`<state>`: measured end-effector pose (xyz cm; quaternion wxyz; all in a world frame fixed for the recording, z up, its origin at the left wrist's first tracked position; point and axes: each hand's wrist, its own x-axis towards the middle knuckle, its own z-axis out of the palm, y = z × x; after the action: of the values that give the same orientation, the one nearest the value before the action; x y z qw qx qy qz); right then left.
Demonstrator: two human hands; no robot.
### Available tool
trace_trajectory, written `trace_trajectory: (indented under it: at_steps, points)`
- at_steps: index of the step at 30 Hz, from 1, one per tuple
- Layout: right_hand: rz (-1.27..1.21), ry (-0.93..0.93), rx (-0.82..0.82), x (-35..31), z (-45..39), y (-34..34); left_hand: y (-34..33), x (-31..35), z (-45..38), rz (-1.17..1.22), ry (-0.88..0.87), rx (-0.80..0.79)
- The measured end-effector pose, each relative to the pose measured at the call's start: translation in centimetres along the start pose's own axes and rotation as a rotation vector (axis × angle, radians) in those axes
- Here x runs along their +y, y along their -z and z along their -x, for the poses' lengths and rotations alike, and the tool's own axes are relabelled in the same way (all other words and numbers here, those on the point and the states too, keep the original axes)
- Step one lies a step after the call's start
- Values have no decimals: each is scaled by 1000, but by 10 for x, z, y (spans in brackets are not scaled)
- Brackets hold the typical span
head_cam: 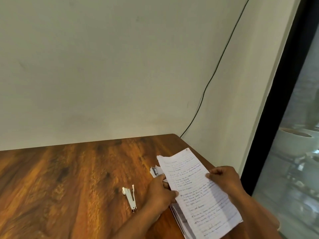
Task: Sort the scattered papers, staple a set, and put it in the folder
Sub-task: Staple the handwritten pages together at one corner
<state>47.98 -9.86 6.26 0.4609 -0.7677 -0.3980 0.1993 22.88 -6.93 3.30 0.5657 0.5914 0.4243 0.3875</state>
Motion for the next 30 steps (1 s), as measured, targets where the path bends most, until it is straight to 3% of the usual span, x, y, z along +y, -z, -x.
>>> trace_trajectory:
  at_steps: [13, 24, 30]
  points:
    - [274, 3, 32, 18, -14, -21, -9, -12, -12, -179, -54, 165]
    - [271, 26, -24, 31, -8, -39, 2, -14, -6, -326, -97, 245]
    - [288, 6, 22, 37, -11, -36, 4, -22, -10, -357, -79, 239]
